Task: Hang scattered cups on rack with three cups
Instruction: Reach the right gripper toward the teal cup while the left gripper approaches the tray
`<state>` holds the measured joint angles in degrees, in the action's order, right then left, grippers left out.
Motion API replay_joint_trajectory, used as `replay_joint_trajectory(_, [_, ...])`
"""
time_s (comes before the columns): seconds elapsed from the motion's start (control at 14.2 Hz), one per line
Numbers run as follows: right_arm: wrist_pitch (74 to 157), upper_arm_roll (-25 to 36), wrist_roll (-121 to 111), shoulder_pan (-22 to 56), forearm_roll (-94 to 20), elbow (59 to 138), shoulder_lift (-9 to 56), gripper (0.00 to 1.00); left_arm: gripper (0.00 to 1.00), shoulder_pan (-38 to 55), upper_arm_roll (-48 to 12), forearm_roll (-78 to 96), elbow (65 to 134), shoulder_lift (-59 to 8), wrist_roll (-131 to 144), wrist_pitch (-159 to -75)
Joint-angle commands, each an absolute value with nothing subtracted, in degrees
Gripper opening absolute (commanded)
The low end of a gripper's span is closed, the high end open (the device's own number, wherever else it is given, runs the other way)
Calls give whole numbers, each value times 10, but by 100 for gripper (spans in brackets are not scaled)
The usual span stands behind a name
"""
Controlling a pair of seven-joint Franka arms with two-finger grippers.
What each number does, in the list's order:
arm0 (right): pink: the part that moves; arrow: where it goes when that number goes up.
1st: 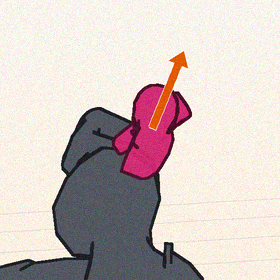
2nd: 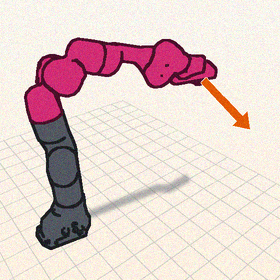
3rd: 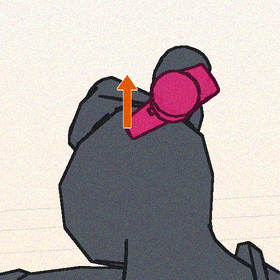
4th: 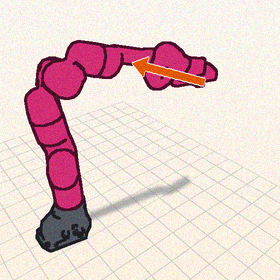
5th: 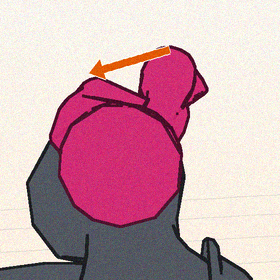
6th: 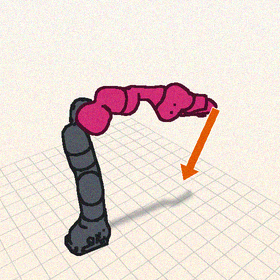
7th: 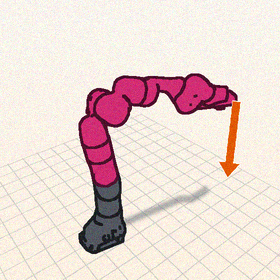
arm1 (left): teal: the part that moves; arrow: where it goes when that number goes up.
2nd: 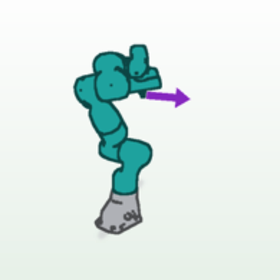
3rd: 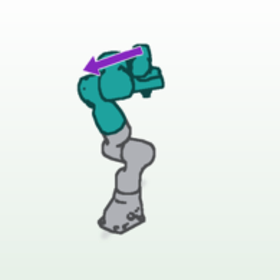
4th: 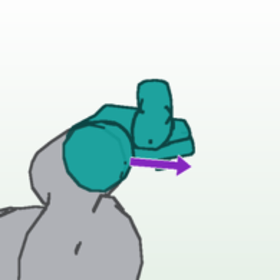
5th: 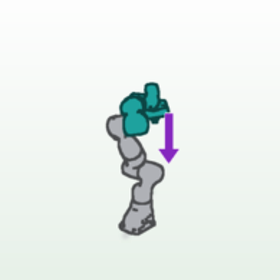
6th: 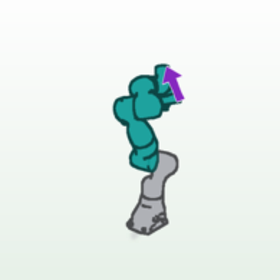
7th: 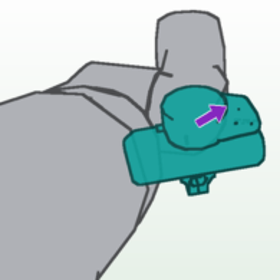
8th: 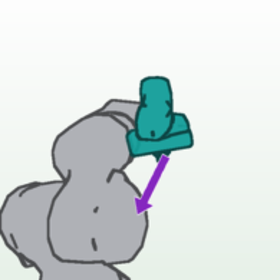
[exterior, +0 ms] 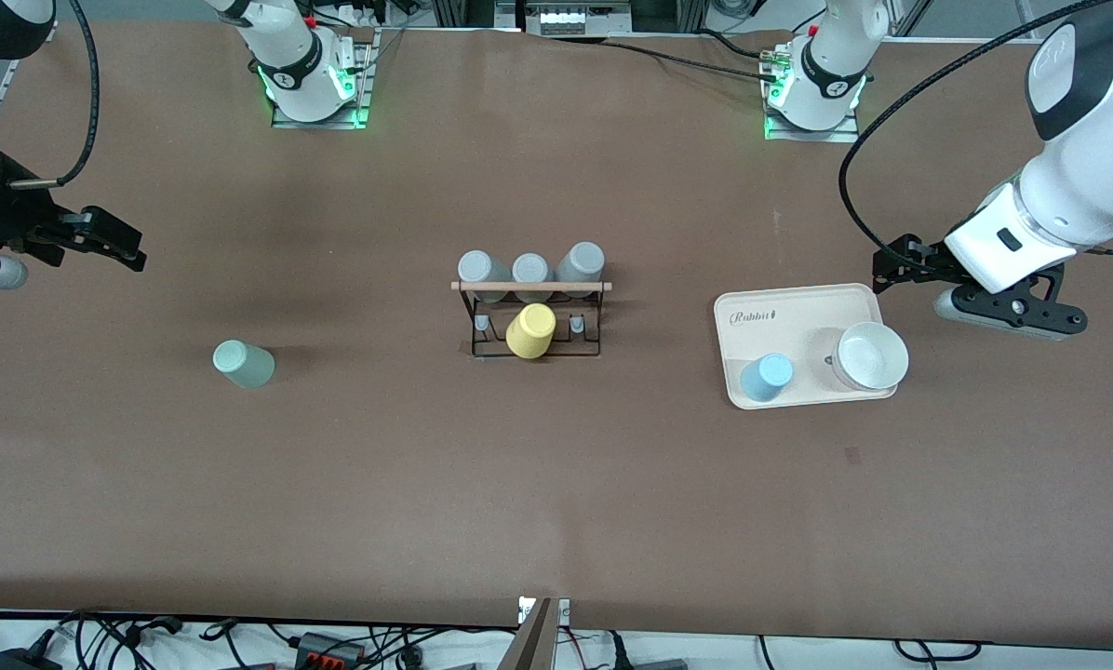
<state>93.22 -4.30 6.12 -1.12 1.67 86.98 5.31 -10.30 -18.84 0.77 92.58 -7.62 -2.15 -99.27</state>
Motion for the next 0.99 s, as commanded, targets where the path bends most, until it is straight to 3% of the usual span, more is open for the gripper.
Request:
replay_joint_trajectory(0.0, [930,-44,64,-10,10,862,56,100,100,-105,-189,17,907,-85,-38,-977])
replay_joint_trajectory(0.28, [928,-45,56,-10,14,855,58,100,100,-104,-190,17,907,-97,-38,-968])
replay_joint_trajectory(0.92, [925,-44,50,-15,12,854,57,100,100,-63,-189,8,866,-300,-37,-1009])
